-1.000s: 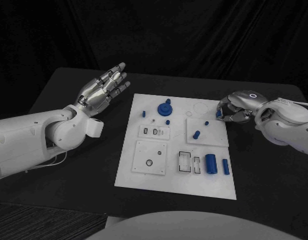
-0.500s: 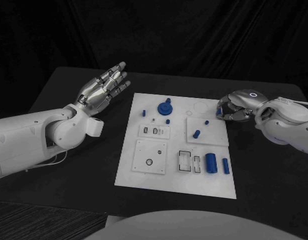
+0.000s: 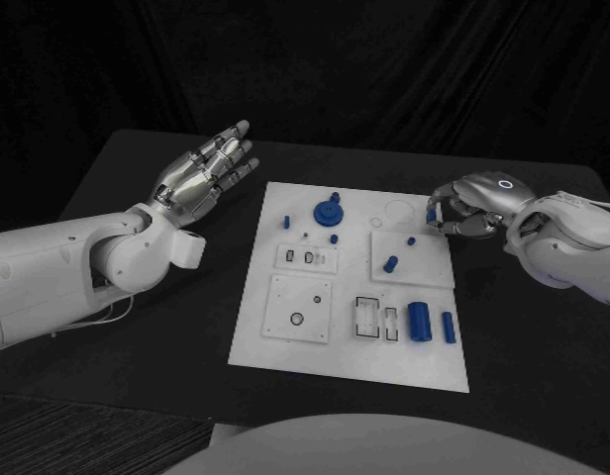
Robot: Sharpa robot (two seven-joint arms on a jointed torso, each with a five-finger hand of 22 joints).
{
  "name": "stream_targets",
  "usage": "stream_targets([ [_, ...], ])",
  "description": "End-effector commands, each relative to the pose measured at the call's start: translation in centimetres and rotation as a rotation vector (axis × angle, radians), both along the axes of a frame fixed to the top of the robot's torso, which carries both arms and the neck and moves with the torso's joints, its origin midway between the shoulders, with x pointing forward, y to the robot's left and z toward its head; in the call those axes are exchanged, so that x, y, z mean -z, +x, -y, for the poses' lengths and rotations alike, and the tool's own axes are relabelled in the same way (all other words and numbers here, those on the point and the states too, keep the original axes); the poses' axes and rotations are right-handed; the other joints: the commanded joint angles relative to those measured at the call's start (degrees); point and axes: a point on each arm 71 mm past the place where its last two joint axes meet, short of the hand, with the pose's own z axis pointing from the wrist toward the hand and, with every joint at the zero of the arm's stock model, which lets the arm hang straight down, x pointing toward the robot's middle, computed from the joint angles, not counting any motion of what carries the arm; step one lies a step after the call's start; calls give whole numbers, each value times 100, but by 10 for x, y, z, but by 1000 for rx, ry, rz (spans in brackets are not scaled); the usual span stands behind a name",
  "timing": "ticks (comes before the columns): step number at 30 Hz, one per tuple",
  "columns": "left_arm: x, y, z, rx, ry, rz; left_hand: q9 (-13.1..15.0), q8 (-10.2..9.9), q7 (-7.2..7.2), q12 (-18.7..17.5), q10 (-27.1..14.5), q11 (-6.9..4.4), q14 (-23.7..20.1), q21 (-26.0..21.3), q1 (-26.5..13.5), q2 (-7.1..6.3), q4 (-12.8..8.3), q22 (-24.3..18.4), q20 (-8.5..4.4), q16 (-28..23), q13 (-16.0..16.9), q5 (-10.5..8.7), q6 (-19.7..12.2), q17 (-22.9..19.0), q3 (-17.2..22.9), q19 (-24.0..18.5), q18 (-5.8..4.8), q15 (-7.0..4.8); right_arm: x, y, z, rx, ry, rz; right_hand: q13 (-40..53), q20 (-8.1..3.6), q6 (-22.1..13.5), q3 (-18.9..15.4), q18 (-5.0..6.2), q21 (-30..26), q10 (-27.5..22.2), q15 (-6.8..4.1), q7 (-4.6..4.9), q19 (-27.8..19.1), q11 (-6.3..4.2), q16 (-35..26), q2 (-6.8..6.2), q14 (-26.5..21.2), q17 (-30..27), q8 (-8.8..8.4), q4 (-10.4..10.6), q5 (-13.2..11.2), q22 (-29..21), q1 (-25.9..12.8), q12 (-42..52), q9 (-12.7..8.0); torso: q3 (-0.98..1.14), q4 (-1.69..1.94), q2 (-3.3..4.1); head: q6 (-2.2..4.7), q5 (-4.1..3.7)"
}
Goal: Assemble the parts on the task board
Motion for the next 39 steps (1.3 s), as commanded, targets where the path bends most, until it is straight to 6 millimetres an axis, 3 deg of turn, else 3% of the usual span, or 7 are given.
stream_targets([
  [1, 0, 0, 2, 10, -10, 5, 7, 25, 31, -20, -9, 42, 9, -20, 65, 5, 11, -7, 28, -21, -9, 22, 1, -7, 34, -6, 56, 29, -19, -4, -14, -23, 58, 89, 1507, -24, 26, -12, -8, -37, 589, -26, 24, 271, -18, -24, 26, 567, 1435, 35, -41, 27, 1282, 30, 15, 63, -2, -4, -4, -15, -3],
  [9, 0, 0, 5, 16, -11, 3, 7, 25, 31, -20, -9, 42, 9, -20, 65, 5, 11, -7, 28, -21, -9, 22, 1, -7, 34, -6, 56, 29, -37, -17, -64, -133, 99, 71, 1507, -16, -16, -6, -3, -60, 589, -8, 55, 261, 2, -37, 12, 563, 1419, 27, -65, 57, 1274, 31, 15, 65, -3, 6, -1, -19, -2],
  [14, 0, 0, 7, 18, -12, 4, 7, 25, 31, -20, -9, 42, 9, -20, 65, 5, 11, -7, 28, -21, -9, 22, 1, -7, 34, -6, 56, 29, -31, -21, -103, -199, 79, -7, 1507, 3, -65, 3, 7, -105, 589, 20, 91, 242, 35, -72, 9, 553, 1377, 23, -91, 81, 1259, 23, 15, 71, -3, 12, 0, -36, -17],
  [19, 0, 0, 8, 20, -13, 5, 7, 25, 31, -20, -9, 42, 9, -20, 65, 5, 11, -7, 28, -21, -9, 22, 1, -7, 34, -6, 56, 29, -17, -24, -127, -235, 63, -64, 1507, 8, -71, 8, 17, -144, 589, 26, 100, 224, 40, -91, 8, 547, 1352, 26, -105, 88, 1246, 28, 15, 75, -1, 8, -1, -33, 5],
  [28, 0, 1, 10, 27, -17, 6, 6, 25, 29, -20, -9, 45, 9, -20, 68, 1, 9, -7, 28, -21, -9, 24, -5, -7, 34, -6, 56, 26, 1, -27, -154, -273, 61, -109, 1507, 29, -81, 33, 29, -194, 589, 50, 129, 203, 69, -121, 3, 539, 1316, 41, -171, 131, 1229, 53, 15, 88, -1, 4, 3, -36, 25],
  [39, 1, 2, 11, 32, -18, 5, 6, 25, 29, -20, -9, 45, 9, -20, 68, 1, 9, -7, 28, -21, -9, 24, -5, -7, 34, -6, 56, 26, 8, -27, -161, -271, 53, -130, 1507, 43, -105, 37, 37, -229, 589, 68, 152, 189, 94, -133, -11, 535, 1300, 36, -198, 148, 1217, 45, 15, 90, 0, -1, 1, -36, 8],
])
